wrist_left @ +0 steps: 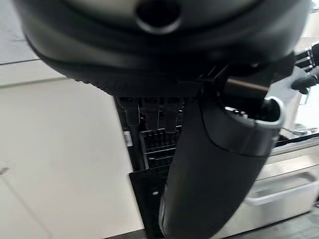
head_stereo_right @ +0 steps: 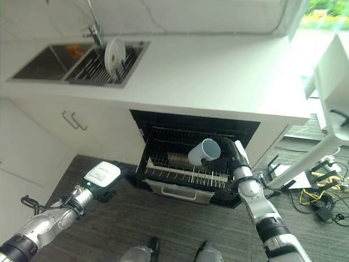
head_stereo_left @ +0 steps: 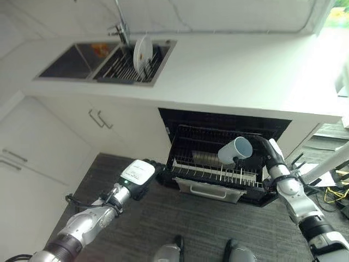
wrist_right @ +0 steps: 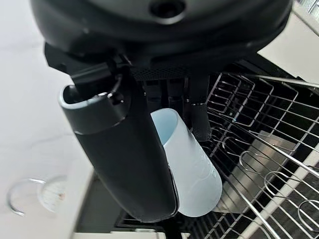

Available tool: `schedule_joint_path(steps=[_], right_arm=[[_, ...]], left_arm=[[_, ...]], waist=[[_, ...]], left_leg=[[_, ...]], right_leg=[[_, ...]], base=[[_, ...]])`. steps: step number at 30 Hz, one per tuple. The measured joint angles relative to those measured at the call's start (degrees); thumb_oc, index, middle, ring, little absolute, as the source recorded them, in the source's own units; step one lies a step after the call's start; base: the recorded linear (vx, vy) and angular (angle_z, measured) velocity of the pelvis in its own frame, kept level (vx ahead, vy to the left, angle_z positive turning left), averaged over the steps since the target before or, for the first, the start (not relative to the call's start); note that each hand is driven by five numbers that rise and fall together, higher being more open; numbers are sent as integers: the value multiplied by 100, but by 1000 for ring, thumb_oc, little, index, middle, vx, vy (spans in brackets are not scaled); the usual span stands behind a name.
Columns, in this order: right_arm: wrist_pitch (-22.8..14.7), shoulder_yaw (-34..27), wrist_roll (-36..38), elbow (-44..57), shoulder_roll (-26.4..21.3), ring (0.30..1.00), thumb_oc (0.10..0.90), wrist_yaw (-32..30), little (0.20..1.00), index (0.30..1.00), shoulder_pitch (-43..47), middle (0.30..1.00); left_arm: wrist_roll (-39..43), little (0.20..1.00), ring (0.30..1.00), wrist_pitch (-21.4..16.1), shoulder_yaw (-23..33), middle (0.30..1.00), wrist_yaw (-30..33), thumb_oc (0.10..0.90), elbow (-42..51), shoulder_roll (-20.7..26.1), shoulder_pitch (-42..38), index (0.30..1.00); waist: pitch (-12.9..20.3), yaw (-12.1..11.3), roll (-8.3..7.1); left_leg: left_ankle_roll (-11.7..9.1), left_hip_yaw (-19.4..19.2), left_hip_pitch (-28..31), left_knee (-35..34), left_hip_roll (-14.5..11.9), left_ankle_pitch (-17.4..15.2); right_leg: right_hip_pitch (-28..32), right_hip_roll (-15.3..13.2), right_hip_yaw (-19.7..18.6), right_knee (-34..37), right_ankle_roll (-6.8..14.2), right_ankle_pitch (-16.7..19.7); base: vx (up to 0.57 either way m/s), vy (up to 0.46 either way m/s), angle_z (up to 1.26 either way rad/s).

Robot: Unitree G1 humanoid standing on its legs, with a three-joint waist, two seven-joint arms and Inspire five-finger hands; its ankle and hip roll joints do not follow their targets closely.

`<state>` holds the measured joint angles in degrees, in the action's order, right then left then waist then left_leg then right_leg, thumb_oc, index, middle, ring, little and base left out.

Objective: Place the dishes in the dishwasher.

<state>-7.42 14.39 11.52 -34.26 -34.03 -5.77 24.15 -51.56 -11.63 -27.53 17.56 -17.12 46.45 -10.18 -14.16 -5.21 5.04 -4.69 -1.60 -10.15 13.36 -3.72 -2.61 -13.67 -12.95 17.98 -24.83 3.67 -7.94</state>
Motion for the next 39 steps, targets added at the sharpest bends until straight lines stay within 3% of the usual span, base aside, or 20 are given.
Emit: schedule_joint_path(steps=[6,9,15,25,31,39], right_arm=[[36,1,5,-328,-201,300,400,-51,300,300,557,300],[32,43,49,-518,-258,300,400,-35,300,300,739,300],[57,60,42,-1335,-414,300,400,-53,300,300,1489,300],[-67,96,105,-1541,-487,300,400,-87,300,300,1807,300],[-130,165,93,-1519,-484,300,400,-116,300,300,2219,300],[255,182,95,-1547,-654,300,400,730,300,300,2218,300]], left_arm=[[-298,900,900,-14,-14,900,681,800,-79,1,-207,900],[-309,900,900,-35,-46,900,793,800,-78,18,-328,900],[-38,900,900,-216,-395,900,850,800,-68,195,-1023,900],[390,900,900,-250,-640,900,836,800,-46,208,-1451,900],[855,900,900,-257,-701,900,456,800,89,232,-1902,900],[862,900,900,-280,-702,900,168,800,209,235,-1920,900]], waist=[[-381,-115,-40],[-471,-122,-64],[-979,-95,-29],[-1201,47,3],[-1356,187,77],[-1356,195,70]], left_leg=[[10,110,-181,53,26,44],[14,144,-219,63,45,47],[29,167,-541,186,81,84],[39,41,-613,168,90,86],[99,-110,-800,167,104,152],[113,-126,-674,155,105,167]], right_leg=[[-129,2,-19,-13,-38,24],[-138,-3,-25,10,-34,26],[-415,-36,-37,-27,-42,103],[-561,-36,-181,-9,-47,165],[-803,-30,-327,87,-24,352],[-687,-29,-341,104,-34,391]], base=[[-38,-27,9],[-62,-20,5],[-86,-15,2],[-58,-2,-5],[-42,16,-11],[0,-2,-1]])
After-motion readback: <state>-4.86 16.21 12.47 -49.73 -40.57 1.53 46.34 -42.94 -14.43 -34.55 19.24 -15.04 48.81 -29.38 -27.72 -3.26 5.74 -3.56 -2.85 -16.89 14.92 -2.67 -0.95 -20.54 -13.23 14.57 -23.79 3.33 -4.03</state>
